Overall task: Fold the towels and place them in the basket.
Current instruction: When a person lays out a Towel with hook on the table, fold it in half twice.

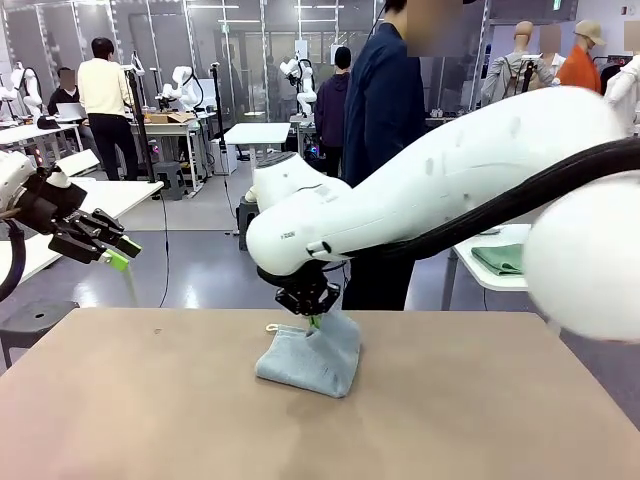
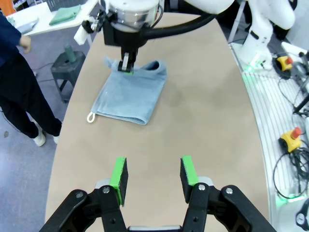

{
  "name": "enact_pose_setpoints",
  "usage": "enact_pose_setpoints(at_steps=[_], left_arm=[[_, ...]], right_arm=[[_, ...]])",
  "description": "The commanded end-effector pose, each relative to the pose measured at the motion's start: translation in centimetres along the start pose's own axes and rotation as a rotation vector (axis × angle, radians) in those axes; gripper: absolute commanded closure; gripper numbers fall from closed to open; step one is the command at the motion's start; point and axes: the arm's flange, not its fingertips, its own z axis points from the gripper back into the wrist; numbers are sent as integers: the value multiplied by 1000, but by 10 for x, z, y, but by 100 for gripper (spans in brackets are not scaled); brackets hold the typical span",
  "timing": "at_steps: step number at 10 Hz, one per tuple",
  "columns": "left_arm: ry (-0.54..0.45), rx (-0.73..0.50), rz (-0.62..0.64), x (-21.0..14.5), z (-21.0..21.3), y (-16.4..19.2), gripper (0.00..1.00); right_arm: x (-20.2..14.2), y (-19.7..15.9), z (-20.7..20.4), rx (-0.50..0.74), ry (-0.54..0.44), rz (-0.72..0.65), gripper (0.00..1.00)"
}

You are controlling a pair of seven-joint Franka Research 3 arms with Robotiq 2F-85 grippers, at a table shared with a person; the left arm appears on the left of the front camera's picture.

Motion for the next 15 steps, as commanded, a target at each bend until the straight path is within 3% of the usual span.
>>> enact_pose_setpoints(at_steps=[1,4,7,12,13,15], left_arm=[[14,-1,-2,1,1,-2,43],[14,-1,-2,1,1,-2,43],[14,-1,-2,1,1,-2,43],[14,-1,-2,1,1,-2,43],[14,-1,-2,1,1,-2,43],[14,-1,-2,1,1,-2,43]], right_arm=[[5,23,7,54,44,-99,100],[-4,35,2,164,117,-96,100],[-5,37,-3,232,55,-150,100],[-5,38,-13,196,-6,-177,100],[-6,38,-13,191,-13,-164,81],[-6,35,-10,209,-32,-167,77]])
